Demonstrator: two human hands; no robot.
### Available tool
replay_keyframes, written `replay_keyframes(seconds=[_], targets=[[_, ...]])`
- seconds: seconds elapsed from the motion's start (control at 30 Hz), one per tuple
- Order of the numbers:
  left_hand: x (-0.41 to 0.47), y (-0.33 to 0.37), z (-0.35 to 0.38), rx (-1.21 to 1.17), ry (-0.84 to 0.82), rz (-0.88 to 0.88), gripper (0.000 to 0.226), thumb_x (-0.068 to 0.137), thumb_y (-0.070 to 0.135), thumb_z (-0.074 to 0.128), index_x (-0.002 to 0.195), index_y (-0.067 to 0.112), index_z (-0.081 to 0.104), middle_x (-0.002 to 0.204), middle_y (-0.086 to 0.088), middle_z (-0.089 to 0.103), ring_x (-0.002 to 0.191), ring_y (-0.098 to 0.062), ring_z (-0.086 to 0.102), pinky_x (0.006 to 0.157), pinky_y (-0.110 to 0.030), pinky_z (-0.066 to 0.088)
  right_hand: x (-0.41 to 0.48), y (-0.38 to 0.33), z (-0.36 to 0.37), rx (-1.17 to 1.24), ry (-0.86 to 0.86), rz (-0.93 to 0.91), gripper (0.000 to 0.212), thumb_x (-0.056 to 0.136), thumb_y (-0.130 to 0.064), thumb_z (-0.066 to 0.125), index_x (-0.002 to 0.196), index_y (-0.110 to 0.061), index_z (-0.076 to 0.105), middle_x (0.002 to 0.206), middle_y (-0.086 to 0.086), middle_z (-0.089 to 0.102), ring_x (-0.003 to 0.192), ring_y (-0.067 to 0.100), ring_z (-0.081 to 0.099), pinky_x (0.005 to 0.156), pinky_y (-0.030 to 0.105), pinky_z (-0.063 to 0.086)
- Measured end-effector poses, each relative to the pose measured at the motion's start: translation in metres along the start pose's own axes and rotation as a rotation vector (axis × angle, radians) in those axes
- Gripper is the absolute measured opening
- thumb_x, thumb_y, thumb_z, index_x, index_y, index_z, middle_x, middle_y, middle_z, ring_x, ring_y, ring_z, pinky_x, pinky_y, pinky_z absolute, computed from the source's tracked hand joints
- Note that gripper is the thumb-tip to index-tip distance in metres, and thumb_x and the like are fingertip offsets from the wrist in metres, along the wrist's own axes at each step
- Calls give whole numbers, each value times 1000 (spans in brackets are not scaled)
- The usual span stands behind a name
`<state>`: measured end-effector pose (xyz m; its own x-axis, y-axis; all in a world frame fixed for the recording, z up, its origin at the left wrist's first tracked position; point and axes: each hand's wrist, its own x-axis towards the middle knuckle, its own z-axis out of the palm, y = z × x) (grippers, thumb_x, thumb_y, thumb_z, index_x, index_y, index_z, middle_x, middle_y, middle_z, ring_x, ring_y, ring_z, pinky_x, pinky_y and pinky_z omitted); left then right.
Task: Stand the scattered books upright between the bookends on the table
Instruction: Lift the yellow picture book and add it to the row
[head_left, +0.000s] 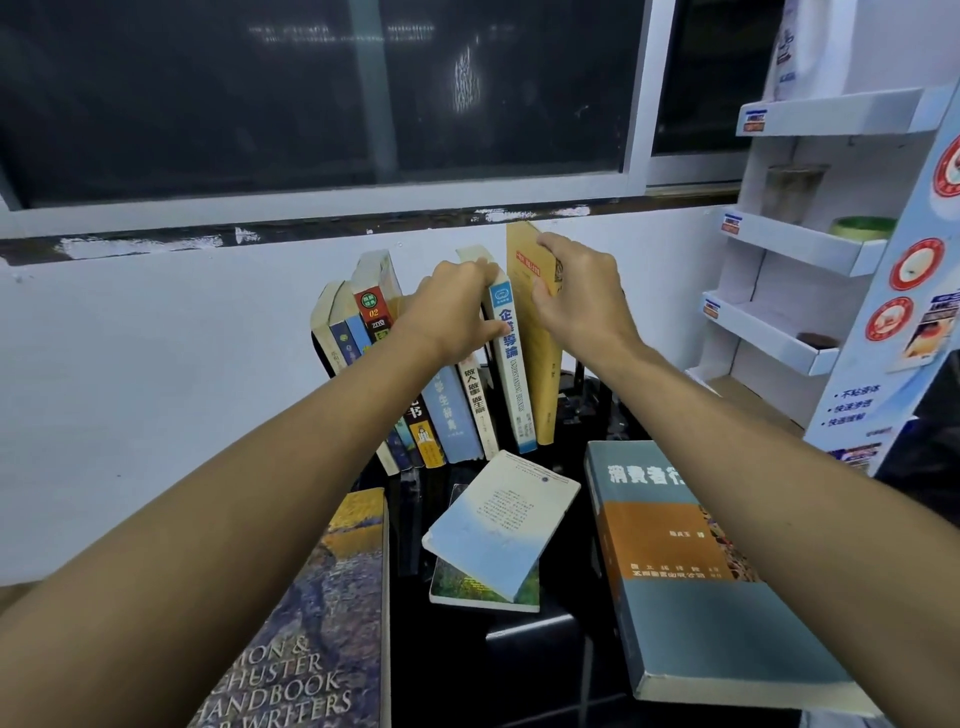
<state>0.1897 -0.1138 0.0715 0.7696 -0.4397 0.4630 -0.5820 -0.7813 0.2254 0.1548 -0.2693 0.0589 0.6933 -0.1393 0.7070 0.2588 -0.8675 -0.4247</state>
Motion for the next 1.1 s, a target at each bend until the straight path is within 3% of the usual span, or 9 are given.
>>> replay_keyframes(seconds=[0.2, 0.33, 0.43, 0.6, 0.7, 0.73, 0.8, 0.93, 1.1], targets=[[1, 2, 0, -8, -5, 2, 32, 87, 33, 79, 110, 18, 63, 112, -6, 72, 100, -24, 65, 86, -41, 57, 0, 10, 13, -41, 19, 10, 47, 94, -26, 62, 141, -27, 55, 122, -2, 71, 106, 23, 67, 84, 36, 57], [2, 1, 1, -12, -5, 4, 32, 87, 33, 79, 109, 17, 63, 110, -5, 73, 101, -23, 65, 85, -41, 57, 7, 12, 12, 21, -49, 26, 44, 97, -20, 63, 140, -24, 57, 124, -2, 69, 107, 16, 64, 65, -3, 33], [2, 0, 1, -18, -4, 5, 31, 87, 34, 78, 109, 18, 63, 108, -3, 73, 99, -22, 66, 81, -35, 55, 8, 10, 9, 101, -115, 22, 44, 97, -18, 64, 140, -22, 56, 121, -1, 69, 94, 8, 59, 59, -10, 28], [1, 1, 0, -13, -5, 7, 32, 87, 35, 78, 110, 18, 65, 108, -4, 72, 100, -24, 65, 81, -35, 54, 8, 13, -2, 161, -266, 38, 51, 95, -18, 62, 144, -28, 49, 100, -9, 66, 66, -12, 57, 56, -5, 36], [1, 2, 1, -18, -11, 0, 32, 87, 35, 78, 110, 18, 64, 107, -4, 72, 100, -24, 65, 83, -38, 56, 10, 20, -9, 138, -401, 11, 66, 90, -22, 66, 148, -34, 38, 106, -12, 67, 87, 1, 65, 80, 14, 54], [1, 2, 1, -18, -14, -1, 32, 87, 35, 78, 110, 18, 64, 107, -4, 73, 101, -24, 66, 84, -39, 56, 11, 22, -11, 121, -451, -7, 70, 90, -22, 68, 149, -36, 34, 110, -13, 67, 96, 9, 66, 90, 28, 57], [1, 3, 0, -23, -14, -6, 33, 86, 35, 78, 111, 18, 65, 109, -4, 73, 102, -24, 66, 85, -39, 57, 11, 25, -15, 123, -558, -31, 79, 91, -16, 71, 152, -39, 26, 120, -9, 64, 109, 16, 64, 96, 40, 56], [0, 5, -1, -53, -15, -14, 36, 88, 32, 77, 119, 18, 66, 116, -5, 72, 104, -23, 65, 80, -31, 52, 9, 24, -16, 156, -615, -38, 86, 94, -2, 65, 155, -42, 19, 123, -5, 54, 112, 23, 64, 92, 45, 59], [-2, 5, -2, -72, -19, -15, 36, 90, 29, 76, 122, 17, 65, 121, -5, 72, 110, -24, 65, 77, -25, 44, 6, 23, -12, 168, -605, -54, 85, 97, -1, 62, 155, -43, 17, 122, -4, 54, 111, 22, 64, 90, 43, 60]])
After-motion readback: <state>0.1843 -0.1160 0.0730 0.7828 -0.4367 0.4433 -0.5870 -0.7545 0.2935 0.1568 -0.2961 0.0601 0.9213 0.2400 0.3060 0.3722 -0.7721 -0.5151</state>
